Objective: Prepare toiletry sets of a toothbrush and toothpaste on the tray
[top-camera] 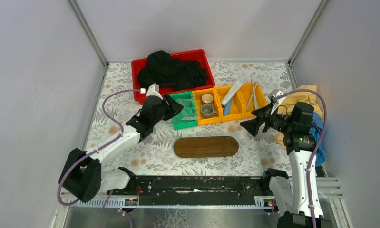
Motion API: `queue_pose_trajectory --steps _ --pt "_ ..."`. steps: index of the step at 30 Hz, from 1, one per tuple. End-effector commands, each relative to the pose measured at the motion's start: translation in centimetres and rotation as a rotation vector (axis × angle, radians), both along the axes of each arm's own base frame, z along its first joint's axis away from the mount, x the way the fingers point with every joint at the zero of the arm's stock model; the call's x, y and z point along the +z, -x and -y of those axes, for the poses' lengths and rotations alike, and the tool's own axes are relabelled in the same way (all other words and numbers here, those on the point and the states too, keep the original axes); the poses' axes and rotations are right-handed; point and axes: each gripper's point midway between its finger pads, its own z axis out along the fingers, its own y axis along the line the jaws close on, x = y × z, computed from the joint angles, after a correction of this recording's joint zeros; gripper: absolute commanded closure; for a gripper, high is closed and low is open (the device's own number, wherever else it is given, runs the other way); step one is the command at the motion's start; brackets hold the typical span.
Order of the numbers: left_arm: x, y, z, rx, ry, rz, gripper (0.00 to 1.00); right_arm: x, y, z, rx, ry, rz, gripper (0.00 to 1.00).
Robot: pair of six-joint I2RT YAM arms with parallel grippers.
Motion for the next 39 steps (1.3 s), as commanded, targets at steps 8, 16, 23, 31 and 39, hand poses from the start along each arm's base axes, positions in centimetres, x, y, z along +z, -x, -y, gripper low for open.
queue_pose_trajectory --steps 8,16,23,31,39 --pt "0.8 -3.6 3.1 -0.045 0.062 0.073 0.58 0.6 -0.3 0.4 -0.008 0.038 0.07 0.01" --pt "2.0 -2.9 3.9 -0.094 0.112 0.098 1.0 0.1 -0.5 0.6 -0.017 0.049 0.058 0.01" --pt "8.3 -1.3 2.0 -0.104 0.173 0.252 1.0 -0.1 -0.4 0.6 -0.014 0.053 0.056 0.01" --pt "16.1 6.8 3.8 -0.411 0.462 0.377 1.0 0.0 -0.2 0.5 -0.008 0.053 0.064 0.01" --pt "17.1 14.1 4.7 -0.607 0.791 0.357 1.0 0.2 -0.1 0.5 -0.009 0.059 0.08 0.01"
